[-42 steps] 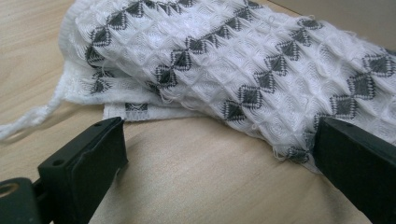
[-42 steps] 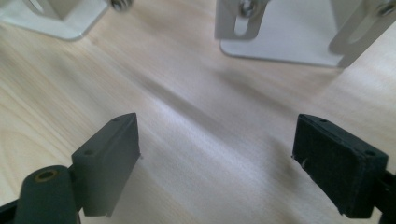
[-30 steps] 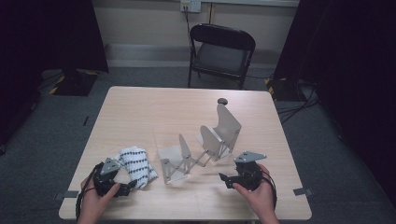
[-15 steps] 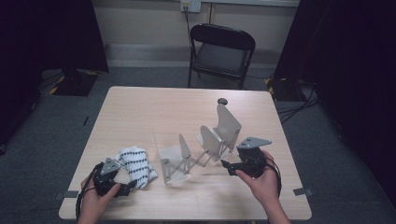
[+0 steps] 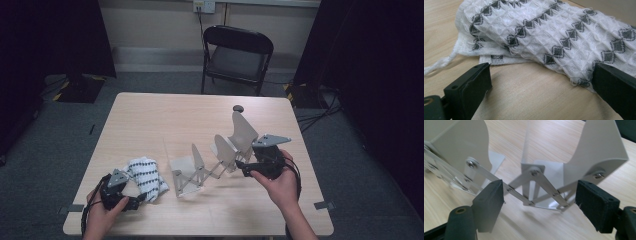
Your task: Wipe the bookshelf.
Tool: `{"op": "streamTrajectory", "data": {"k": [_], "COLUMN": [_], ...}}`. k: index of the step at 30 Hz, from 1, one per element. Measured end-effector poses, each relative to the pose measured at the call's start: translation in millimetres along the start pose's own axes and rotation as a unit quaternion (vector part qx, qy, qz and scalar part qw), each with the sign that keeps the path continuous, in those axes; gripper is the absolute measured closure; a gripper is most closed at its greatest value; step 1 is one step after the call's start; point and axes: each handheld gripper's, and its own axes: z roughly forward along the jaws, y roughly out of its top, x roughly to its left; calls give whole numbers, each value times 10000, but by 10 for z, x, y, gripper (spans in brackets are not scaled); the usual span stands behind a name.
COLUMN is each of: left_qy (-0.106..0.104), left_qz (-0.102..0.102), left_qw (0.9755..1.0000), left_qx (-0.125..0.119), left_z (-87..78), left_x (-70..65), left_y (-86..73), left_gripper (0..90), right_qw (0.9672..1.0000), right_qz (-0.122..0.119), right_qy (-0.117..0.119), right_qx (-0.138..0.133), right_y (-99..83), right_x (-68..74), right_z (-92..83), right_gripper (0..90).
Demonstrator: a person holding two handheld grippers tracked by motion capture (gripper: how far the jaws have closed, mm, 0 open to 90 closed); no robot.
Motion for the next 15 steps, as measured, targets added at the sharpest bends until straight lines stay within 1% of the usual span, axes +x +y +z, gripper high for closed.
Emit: {"op": "streamTrajectory", "data": {"k": [1, 3, 4, 6, 8, 9, 10, 12, 15], "left_qy": [-1, 3, -1, 1, -2, 2, -1, -1, -1], "left_qz": [0, -1, 0, 1, 0, 2, 0, -2, -1], "left_qw": [10000, 10000, 10000, 10000, 10000, 10000, 10000, 10000, 10000], "left_qx": [0, 2, 0, 0, 0, 1, 0, 3, 0], "left_z": [0, -1, 0, 0, 0, 0, 0, -1, 0], "left_x": [0, 0, 0, 0, 0, 0, 0, 0, 0], "left_y": [0, 0, 0, 0, 0, 0, 0, 0, 0], "left_gripper": [24, 24, 23, 24, 24, 23, 24, 23, 24], "right_qw": [10000, 9998, 9997, 9999, 9996, 9995, 9994, 9996, 9995], "right_qz": [-31, -182, -200, -142, -253, -313, -333, -267, -313], "right_qy": [-25, -91, -94, 12, -36, -67, -58, 10, -5], "right_qx": [14, 71, 78, 38, 71, 45, 33, 14, 57], "right_y": [14, 57, 79, 125, 172, 194, 218, 257, 305], "right_x": [9, 40, 55, 77, 110, 123, 130, 130, 130], "right_z": [13, 49, 65, 95, 122, 134, 148, 179, 225], "right_gripper": [225, 225, 226, 230, 235, 248, 256, 262, 297]}}
